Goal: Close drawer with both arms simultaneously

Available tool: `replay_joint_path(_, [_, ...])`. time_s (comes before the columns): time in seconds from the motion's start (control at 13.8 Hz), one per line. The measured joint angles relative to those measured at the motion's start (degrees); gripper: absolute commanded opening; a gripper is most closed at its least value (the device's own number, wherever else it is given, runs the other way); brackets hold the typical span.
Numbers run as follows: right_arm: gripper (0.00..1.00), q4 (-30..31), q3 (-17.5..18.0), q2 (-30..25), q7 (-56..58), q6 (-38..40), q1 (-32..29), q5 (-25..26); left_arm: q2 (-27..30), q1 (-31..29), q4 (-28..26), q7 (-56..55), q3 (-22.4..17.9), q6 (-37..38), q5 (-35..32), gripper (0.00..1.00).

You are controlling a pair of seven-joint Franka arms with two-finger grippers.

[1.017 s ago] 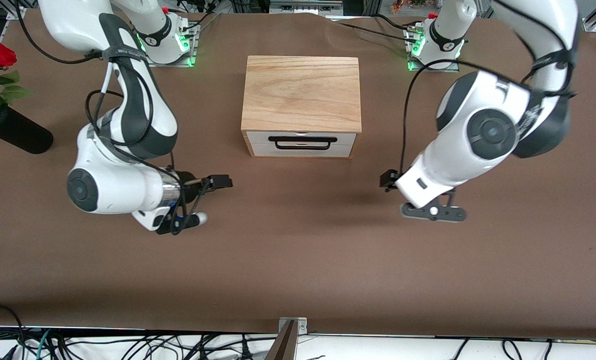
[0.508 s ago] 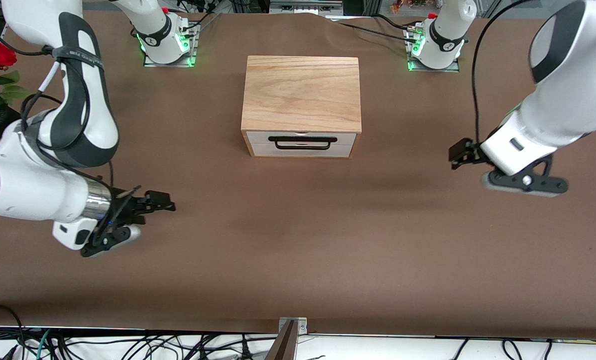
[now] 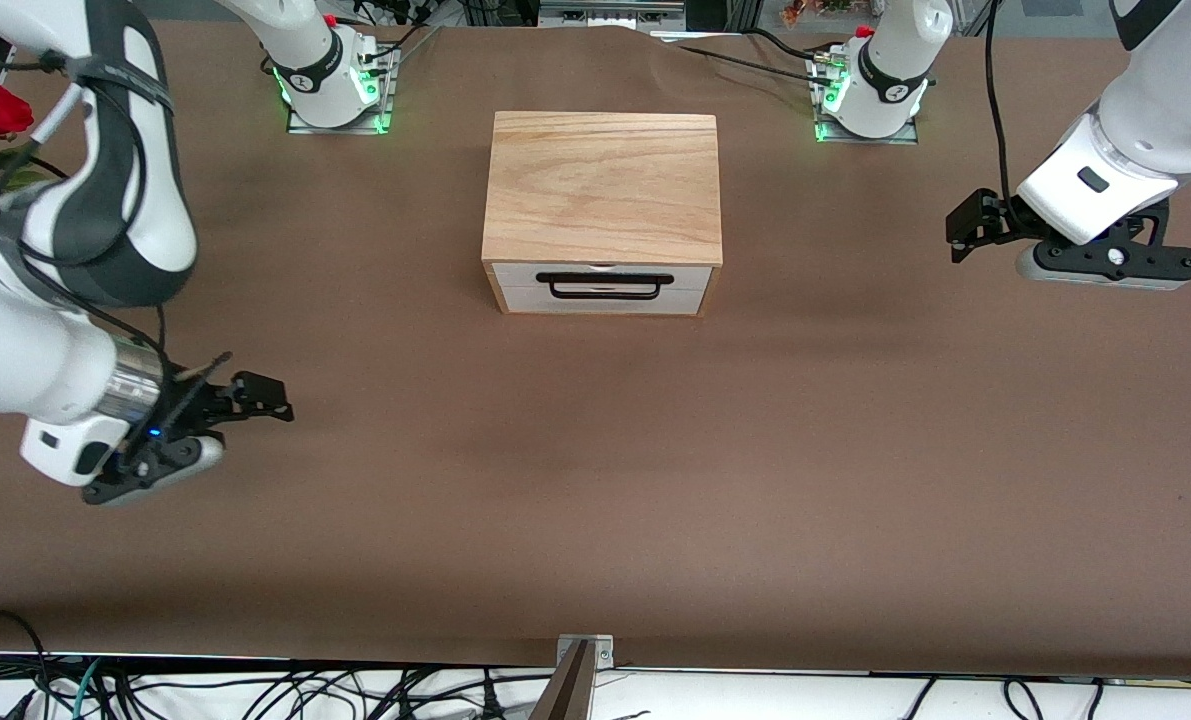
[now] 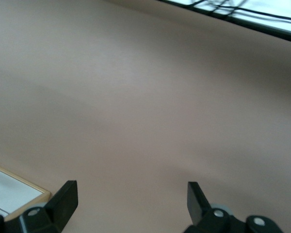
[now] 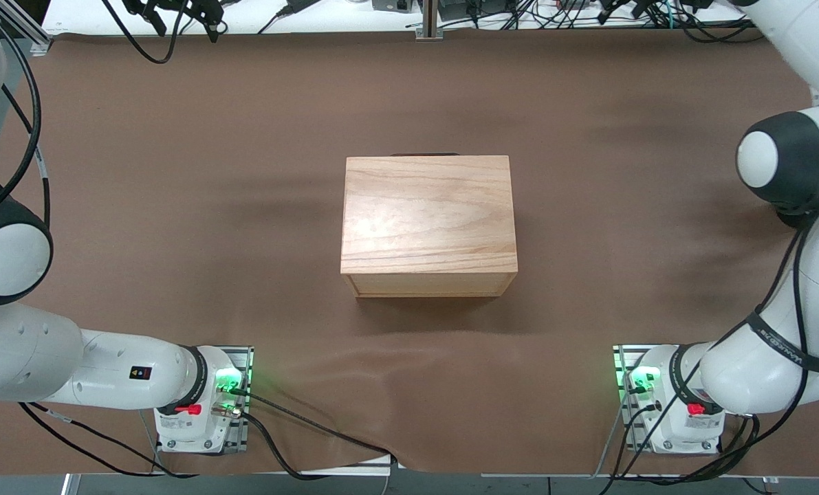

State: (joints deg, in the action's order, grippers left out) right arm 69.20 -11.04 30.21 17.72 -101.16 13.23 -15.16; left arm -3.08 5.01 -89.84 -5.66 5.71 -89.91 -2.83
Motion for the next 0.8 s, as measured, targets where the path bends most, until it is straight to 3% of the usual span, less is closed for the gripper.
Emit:
replay_joint_path(0.36, [1.00, 6.07, 0.21, -9.59, -5.22, -3.35, -5.94, 6.09, 0.00, -1.51, -1.23, 0.00, -0.37, -0.52, 0.25, 1.00])
replay_joint_path(0.58, [1.00, 11.42, 3.03, -14.90, -5.49, -6.83, -10.14, 6.56, 0.09, -1.54, -1.22, 0.01, -0.33, -0.52, 0.25, 1.00])
replay_joint_path(0.8, [1.00, 15.24, 4.99, -19.30, -6.01, -4.27, -11.71, 9.72, 0.10, -1.37, -1.22, 0.01, -0.24, -0.49, 0.25, 1.00])
